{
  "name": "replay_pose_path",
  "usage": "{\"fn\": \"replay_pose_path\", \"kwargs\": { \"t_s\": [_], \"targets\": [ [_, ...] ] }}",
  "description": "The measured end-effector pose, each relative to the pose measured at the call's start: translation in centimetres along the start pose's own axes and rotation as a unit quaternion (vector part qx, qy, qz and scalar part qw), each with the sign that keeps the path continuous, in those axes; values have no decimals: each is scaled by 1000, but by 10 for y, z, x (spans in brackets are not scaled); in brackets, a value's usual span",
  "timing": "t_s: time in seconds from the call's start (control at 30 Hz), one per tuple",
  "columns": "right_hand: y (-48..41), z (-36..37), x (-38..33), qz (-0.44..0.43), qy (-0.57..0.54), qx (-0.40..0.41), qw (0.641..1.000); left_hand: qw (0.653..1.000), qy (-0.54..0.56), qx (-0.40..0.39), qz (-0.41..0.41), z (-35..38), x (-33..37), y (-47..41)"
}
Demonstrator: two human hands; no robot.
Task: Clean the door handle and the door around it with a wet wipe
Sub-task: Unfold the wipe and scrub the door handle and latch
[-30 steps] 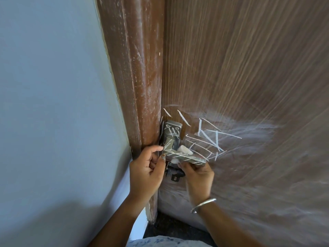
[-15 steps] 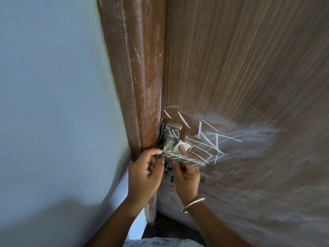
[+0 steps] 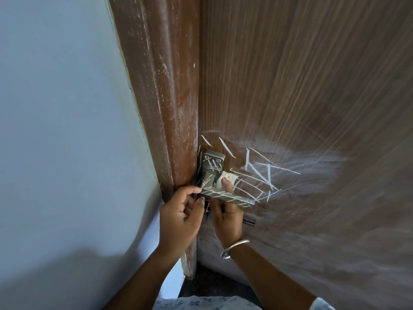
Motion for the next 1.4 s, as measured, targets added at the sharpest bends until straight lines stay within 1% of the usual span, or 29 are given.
{"fn": "replay_pose_path", "kwargs": {
  "t_s": [0.07,0.2,0.27,0.4,0.5,0.57,0.67,0.77,0.83,0.9,0.97,1.03,1.23,1.4],
  "targets": [
    [9,-2,6,35,8,7,999,1000,2,-1,-2,0,1,0],
    [6,4,-3,59,-63,-36,996,1000,1,3,-5,-1,2,0],
    [-1,5,-10,55,-81,-44,994,1000,-2,5,-5,-1,2,0],
    [-3,1,-5,60,-60,-27,996,1000,-5,4,-4,0,3,1],
    [9,0,0,60,-38,6,997,1000,-2,4,-11,0,3,1],
    [14,4,1,70,-16,46,996,1000,-2,6,-11,0,4,1],
    [14,7,-8,84,-72,65,992,1000,-5,9,-3,-1,5,0],
    [8,3,-9,77,-63,67,993,1000,0,10,-4,-1,6,1],
    [5,1,-6,98,-60,63,991,1000,1,7,-7,0,6,2],
    [3,0,-2,129,-48,76,988,1000,4,5,-10,1,7,3],
    [4,2,-1,162,-59,88,981,1000,7,4,-10,1,6,3],
    [7,3,-5,208,-89,100,969,1000,10,5,-9,1,6,3],
    [6,5,-17,338,-203,112,912,1000,10,13,-2,1,6,2],
    [3,5,-33,439,-296,108,842,1000,19,14,4,2,7,2]
  ]
}}
Point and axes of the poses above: each hand's wrist, its own y-axis away from the middle knuckle, its own z-axis out of the palm, x = y × z, the point moved 1 cm from there along -y, towards the middle knuckle, and after that the axes turned 4 degrees about x, right-handed, at the moved point
